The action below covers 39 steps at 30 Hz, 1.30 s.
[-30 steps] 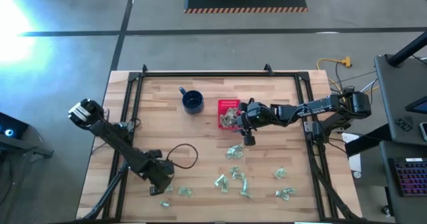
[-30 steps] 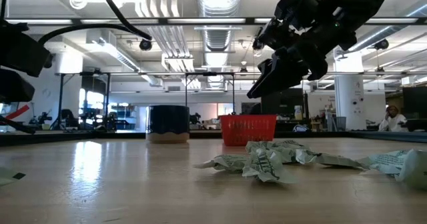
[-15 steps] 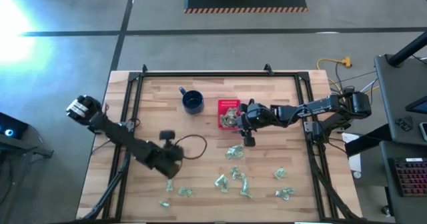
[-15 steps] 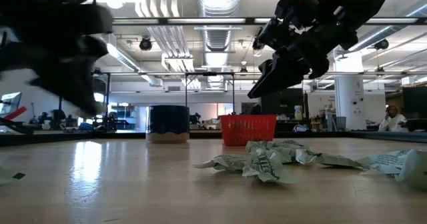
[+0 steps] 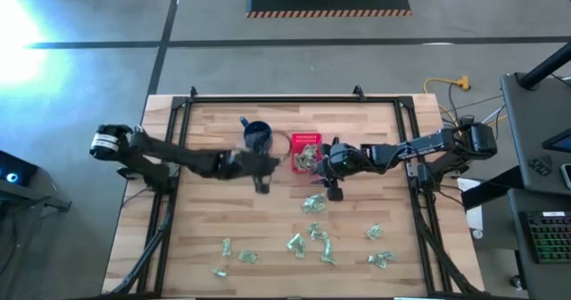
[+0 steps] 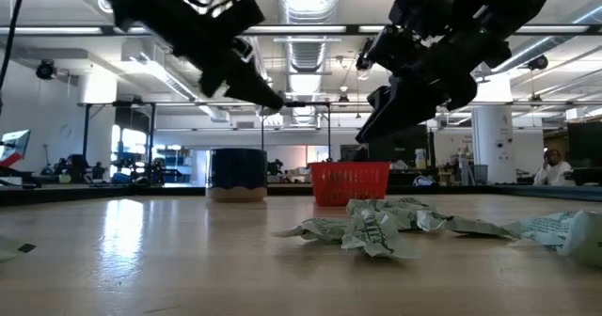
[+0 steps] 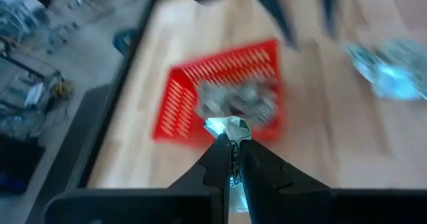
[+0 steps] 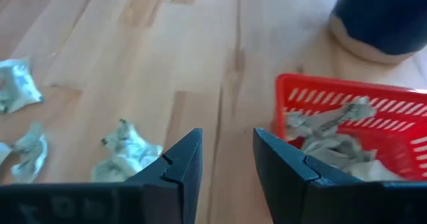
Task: Pick and place items into bin
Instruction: Put the green stevia packet into the red bin
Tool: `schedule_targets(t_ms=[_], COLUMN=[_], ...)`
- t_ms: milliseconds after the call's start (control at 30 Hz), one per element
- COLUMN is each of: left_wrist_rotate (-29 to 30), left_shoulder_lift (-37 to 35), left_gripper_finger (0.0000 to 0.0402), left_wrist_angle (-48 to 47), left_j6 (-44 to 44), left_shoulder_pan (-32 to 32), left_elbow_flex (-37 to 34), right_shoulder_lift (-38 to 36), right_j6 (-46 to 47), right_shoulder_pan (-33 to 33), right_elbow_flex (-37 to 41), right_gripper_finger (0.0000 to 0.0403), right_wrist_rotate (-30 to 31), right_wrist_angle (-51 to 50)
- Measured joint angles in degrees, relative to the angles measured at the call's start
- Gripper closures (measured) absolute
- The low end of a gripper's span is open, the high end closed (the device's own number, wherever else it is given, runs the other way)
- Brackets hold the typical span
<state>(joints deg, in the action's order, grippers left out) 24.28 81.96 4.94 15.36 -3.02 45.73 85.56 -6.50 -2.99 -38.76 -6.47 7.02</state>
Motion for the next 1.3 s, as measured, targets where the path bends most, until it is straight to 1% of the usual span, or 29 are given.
schedule_targets(t_ms=[100, 233, 333, 400, 567, 700, 867, 967, 1067, 1200, 1300], left_wrist_rotate=[-6.15, -14.68, -20.38, -22.4, -22.68, -22.4, -22.28, -22.3, -22.29, -22.28, -22.29], left_shoulder_lift=[0.22, 1.23, 3.63, 6.07, 13.51, 19.18, 21.93, 21.84, 21.37, 21.04, 20.34], left_gripper_finger=[0.0389, 0.0389, 0.0389, 0.0389, 0.0389, 0.0389, 0.038, 0.0354, 0.0315, 0.0263, 0.0235], left_wrist_angle=[4.14, 10.42, 15.58, 18.94, 24.33, 24.42, 21.28, 17.89, 14.77, 14.43, 12.36], left_j6=[1.88, 1.9, 1.62, 1.61, 1.61, 1.45, 1.33, 1.52, 1.53, 1.39, 0.13], left_shoulder_pan=[5.0, 10.63, 13.25, 14.0, 14.72, 15.33, 15.44, 15.44, 15.47, 15.51, 15.46], left_elbow_flex=[0.0, -0.13, 0.19, 0.76, 3.93, 7.81, 11.32, 12.9, 13.89, 14.12, 13.85], right_shoulder_lift=[-0.09, -0.37, -0.99, -1.51, -2.79, -3.22, -3.37, -3.41, -3.32, -3.32, -2.64], right_j6=[0.12, 0.13, 0.12, 0.28, 1.88, 4.3, 8.79, 10.51, 10.59, 9.55, 8.56], right_shoulder_pan=[1.23, 2.51, 2.82, 2.87, 2.89, 3.21, 4.77, 6.24, 7.85, 9.12, 9.76], right_elbow_flex=[0.0, 0.02, 0.02, 0.02, 0.08, 0.11, 0.16, 0.47, 0.51, 1.4, 2.18], right_gripper_finger=[0.0284, 0.0287, 0.029, 0.0291, 0.029, 0.029, 0.029, 0.0286, 0.0281, 0.0275, 0.0273], right_wrist_rotate=[0.0, 0.07, 0.42, 0.45, 0.45, 0.43, 0.45, 0.43, 0.43, 0.6, 1.4], right_wrist_angle=[-1.06, -1.3, -2.24, -3.09, -5.78, -9.62, -16.76, -17.59, -16.51, -10.59, -6.57])
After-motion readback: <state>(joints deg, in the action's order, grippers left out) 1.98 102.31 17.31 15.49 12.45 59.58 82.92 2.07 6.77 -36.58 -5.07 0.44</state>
